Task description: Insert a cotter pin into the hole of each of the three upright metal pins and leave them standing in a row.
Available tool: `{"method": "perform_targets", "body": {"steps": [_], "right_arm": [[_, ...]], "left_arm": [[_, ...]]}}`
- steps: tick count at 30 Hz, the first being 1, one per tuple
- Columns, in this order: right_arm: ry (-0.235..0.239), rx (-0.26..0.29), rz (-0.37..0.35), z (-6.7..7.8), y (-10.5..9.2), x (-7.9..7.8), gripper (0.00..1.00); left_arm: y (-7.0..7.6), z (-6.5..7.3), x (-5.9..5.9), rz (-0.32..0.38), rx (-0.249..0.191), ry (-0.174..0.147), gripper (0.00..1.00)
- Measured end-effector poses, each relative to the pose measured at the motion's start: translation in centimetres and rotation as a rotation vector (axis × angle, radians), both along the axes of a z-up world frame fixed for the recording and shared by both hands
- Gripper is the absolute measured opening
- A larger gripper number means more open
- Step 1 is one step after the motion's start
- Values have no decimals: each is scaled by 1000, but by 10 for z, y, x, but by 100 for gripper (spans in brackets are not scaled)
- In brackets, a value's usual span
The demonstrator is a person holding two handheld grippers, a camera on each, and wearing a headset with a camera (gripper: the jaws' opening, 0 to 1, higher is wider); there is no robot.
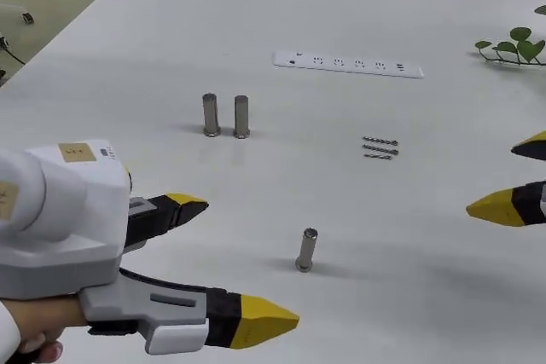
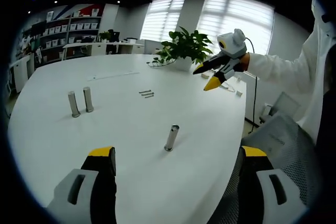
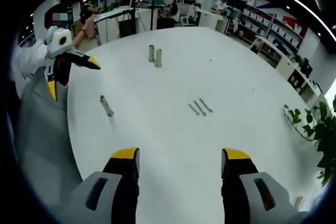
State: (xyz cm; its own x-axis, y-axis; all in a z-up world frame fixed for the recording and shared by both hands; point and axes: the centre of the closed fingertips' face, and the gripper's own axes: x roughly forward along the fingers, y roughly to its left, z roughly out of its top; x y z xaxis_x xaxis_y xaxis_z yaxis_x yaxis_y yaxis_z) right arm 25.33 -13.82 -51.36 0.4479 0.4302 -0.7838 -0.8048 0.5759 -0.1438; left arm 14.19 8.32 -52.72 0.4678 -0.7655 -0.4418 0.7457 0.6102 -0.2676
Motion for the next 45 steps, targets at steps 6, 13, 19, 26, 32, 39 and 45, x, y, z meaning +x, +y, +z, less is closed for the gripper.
{"method": "perform_targets", "body": {"steps": [6, 13, 19, 26, 32, 39, 45], "right_arm": [[4, -53, 72, 0, 9, 18, 55], [13, -82, 151, 0, 25, 37, 47], [39, -108, 219, -10, 39, 50, 40], [50, -151, 269, -26, 49, 57, 34], [67, -170, 288, -42, 56, 66, 29], [74, -206, 321, -58, 61, 85, 15], [98, -238, 345, -73, 60, 98, 10]], "left_arm": [[4, 1, 1, 28, 2, -3, 97], [7, 5, 6, 60, -13, -10, 97], [7, 6, 7, 79, -22, -9, 96], [8, 3, 8, 96, -30, 1, 96], [10, -1, 9, 109, -28, 15, 95], [12, 0, 12, 122, -40, 21, 93], [11, 1, 14, 135, -49, 22, 93]]}}
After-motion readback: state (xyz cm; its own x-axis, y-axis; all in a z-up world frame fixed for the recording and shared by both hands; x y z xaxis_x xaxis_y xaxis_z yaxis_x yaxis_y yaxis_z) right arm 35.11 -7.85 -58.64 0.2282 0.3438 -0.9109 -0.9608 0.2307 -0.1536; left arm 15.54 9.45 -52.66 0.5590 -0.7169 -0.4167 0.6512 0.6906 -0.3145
